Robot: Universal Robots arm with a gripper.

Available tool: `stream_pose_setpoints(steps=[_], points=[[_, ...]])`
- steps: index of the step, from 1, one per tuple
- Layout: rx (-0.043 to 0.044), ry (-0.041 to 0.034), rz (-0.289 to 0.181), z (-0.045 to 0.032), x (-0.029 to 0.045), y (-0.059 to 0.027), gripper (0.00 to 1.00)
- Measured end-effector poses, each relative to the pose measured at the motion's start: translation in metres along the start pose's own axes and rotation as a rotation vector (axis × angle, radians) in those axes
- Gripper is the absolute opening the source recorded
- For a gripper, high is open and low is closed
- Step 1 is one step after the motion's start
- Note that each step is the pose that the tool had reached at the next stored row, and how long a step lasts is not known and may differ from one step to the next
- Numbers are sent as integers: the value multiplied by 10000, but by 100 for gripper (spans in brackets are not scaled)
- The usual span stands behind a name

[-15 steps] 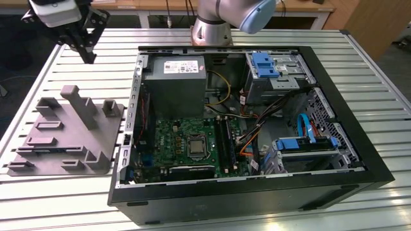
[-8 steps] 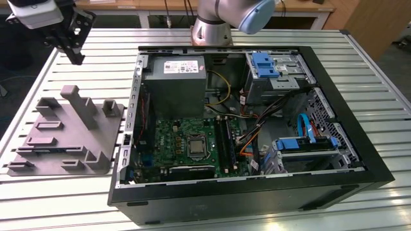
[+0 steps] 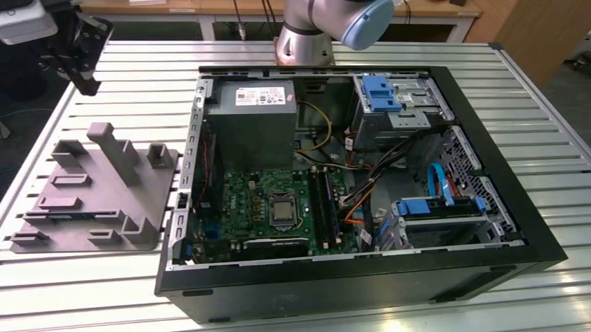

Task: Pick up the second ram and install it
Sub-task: 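Reach for the second ram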

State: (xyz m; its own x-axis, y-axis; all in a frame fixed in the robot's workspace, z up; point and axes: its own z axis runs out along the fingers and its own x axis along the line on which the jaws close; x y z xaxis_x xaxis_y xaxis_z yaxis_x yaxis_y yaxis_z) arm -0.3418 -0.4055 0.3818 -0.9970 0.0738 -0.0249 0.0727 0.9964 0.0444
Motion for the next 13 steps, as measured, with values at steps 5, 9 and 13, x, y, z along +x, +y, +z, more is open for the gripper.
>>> stream_pose_setpoints(steps=[5, 9, 13], points=[[1, 1, -2, 5, 130, -25, 10], [3, 1, -9, 11, 201, -43, 10], [47, -1, -39, 11, 236, -57, 10]])
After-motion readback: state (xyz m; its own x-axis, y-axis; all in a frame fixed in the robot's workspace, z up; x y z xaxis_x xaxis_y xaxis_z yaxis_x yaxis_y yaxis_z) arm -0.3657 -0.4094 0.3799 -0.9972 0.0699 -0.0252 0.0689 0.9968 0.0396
